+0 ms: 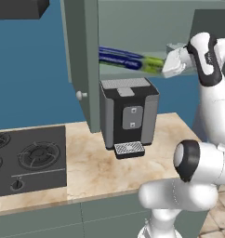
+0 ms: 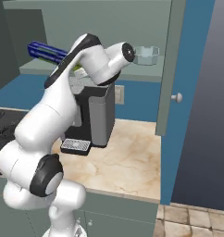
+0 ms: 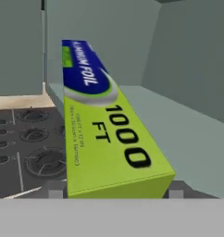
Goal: Retrieve the tupperware and aluminum foil from the cabinet and place them on the dining counter near the plate with bell pepper and kebab skewer to prepare for storing leftovers.
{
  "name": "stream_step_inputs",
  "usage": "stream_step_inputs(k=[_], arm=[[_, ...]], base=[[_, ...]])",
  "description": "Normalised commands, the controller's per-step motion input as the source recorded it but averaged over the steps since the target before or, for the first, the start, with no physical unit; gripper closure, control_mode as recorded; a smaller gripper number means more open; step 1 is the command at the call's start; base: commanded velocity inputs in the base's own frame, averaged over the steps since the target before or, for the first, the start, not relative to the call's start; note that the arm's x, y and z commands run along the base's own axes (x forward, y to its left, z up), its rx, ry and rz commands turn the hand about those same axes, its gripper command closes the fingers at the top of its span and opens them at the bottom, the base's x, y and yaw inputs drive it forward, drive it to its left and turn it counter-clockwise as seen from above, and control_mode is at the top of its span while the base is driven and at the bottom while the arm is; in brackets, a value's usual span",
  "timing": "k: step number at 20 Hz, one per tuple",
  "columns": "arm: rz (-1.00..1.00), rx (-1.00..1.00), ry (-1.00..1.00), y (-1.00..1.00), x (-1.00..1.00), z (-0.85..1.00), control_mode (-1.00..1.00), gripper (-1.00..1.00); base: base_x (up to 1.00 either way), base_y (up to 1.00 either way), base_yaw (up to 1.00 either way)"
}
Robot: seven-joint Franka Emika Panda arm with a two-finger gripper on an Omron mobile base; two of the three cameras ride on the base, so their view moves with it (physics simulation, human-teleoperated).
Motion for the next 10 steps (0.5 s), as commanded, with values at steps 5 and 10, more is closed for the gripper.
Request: stream_step_inputs(k=[5,10], arm=[[-0.21,-0.03,0.21,-0.14,-1.0,0.01,-1.0,1.0],[-0.12,-0.1,0.36,-0.26,-1.0,0.26,-1.0,1.0]], base=[[0.0,0.0,0.0],[0.0,0.0,0.0]])
